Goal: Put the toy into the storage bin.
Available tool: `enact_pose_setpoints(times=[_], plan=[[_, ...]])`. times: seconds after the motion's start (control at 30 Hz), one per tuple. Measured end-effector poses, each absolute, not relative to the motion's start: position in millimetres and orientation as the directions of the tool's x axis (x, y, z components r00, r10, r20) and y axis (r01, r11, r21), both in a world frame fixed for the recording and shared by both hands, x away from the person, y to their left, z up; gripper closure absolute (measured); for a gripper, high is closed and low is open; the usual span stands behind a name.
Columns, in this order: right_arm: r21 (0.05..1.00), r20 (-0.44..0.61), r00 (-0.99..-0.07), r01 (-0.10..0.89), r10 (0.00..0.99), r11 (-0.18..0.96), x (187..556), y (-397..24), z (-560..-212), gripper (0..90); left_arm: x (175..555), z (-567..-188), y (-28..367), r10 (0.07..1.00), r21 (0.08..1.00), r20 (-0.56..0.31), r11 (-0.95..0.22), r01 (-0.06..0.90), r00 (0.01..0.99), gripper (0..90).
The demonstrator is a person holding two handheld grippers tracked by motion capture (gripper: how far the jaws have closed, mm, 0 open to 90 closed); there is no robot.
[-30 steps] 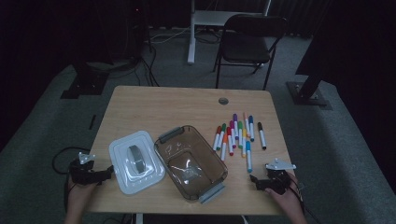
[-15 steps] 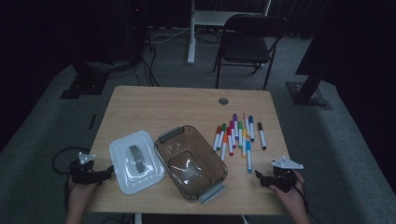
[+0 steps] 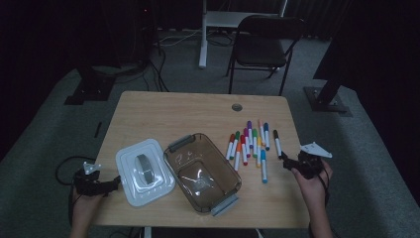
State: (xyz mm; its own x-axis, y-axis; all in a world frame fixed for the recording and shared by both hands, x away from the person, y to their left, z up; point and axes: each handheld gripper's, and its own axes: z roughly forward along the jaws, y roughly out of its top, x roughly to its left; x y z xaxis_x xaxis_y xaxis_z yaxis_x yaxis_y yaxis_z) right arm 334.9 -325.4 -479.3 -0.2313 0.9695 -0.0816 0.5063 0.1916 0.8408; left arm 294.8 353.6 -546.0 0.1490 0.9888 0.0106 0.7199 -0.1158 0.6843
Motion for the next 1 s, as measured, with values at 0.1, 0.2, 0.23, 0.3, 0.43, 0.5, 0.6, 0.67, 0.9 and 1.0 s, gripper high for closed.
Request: enact_pose_setpoints(times=[0.1, 0.2, 0.23, 0.3, 0.43, 0.5, 0.6, 0.67, 0.9, 1.0], plan=[[0.846, -0.065, -0.195, 0.51, 0.979, 0.158, 346, -328, -474, 25.6, 295, -546, 354, 0.989, 0.684, 0.01, -0.115, 0.72, 0.149, 0.6], [0.819, -0.012, -0.181, 0.562, 0.983, 0.113, 373, -332, -470, 34.2, 295, -546, 354, 0.989, 0.684, 0.01, -0.116, 0.72, 0.149, 0.6], [0.805, -0.008, -0.192, 0.581, 0.981, 0.12, 380, -331, -471, 36.0, 295, -546, 354, 0.989, 0.684, 0.011, -0.116, 0.72, 0.149, 0.6], [0.777, 0.011, -0.208, 0.617, 0.978, 0.123, 394, -330, -476, 37.3, 295, -546, 354, 0.989, 0.685, 0.011, -0.116, 0.72, 0.149, 0.6], [0.711, 0.023, -0.19, 0.693, 0.982, 0.117, 417, -325, -491, 46.0, 295, -546, 354, 0.989, 0.685, 0.01, -0.115, 0.72, 0.148, 0.6], [0.694, 0.038, -0.187, 0.712, 0.982, 0.109, 426, -323, -497, 46.0, 295, -546, 354, 0.989, 0.684, 0.011, -0.116, 0.72, 0.149, 0.6], [0.681, 0.072, -0.181, 0.728, 0.981, 0.084, 437, -321, -505, 49.2, 295, -546, 354, 0.989, 0.684, 0.011, -0.116, 0.72, 0.149, 0.6], [0.673, 0.074, -0.177, 0.735, 0.981, 0.082, 443, -320, -511, 50.2, 295, -546, 354, 0.989, 0.684, 0.011, -0.116, 0.72, 0.149, 0.6], [0.655, 0.049, -0.177, 0.749, 0.983, 0.102, 453, -316, -525, 49.8, 295, -546, 353, 0.989, 0.684, 0.01, -0.114, 0.72, 0.147, 0.6], [0.638, 0.021, -0.166, 0.762, 0.986, 0.115, 453, -314, -530, 52.7, 295, -546, 353, 0.989, 0.684, 0.01, -0.114, 0.721, 0.147, 0.6]])
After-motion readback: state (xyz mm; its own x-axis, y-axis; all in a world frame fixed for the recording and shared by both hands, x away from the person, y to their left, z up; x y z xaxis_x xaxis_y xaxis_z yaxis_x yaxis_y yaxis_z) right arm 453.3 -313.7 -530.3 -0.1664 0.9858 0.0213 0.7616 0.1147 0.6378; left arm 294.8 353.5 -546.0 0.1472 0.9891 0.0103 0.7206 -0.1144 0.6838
